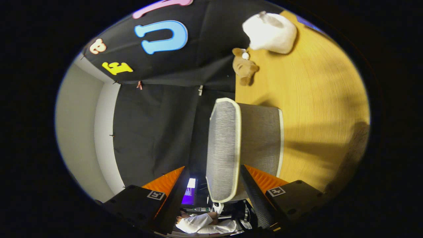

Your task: Open the storage box then place both shoes into the box .Put the left shoe in first, then the right shoe, with the right side of both shoes facing outward in a uniform manner.

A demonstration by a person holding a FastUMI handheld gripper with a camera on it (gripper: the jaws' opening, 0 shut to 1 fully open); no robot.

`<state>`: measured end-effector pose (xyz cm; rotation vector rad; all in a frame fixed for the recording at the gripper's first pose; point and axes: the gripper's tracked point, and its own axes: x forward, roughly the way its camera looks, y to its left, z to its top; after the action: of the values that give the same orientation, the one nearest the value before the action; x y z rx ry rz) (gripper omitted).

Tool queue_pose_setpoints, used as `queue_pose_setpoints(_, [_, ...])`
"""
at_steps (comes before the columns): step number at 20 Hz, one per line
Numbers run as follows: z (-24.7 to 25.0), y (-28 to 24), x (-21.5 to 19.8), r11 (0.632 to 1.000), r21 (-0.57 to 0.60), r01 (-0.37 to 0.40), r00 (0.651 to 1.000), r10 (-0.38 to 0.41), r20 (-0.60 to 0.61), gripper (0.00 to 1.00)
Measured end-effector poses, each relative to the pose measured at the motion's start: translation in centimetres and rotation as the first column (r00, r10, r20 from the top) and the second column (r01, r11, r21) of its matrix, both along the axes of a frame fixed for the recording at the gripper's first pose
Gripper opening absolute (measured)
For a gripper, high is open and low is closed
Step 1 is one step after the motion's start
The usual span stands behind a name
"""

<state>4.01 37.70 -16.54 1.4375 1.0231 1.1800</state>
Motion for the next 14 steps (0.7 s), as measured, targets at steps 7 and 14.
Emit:
queue_pose_setpoints(7, [-1.2,3.4,-0.3,0.992,0.111,-0.051,0.993,0.063,-0.100,0.88])
queue_pose_setpoints(14, [-0.6,4.2,-2.1,0.982,0.166,-0.084,0.990,0.102,-0.100,0.40])
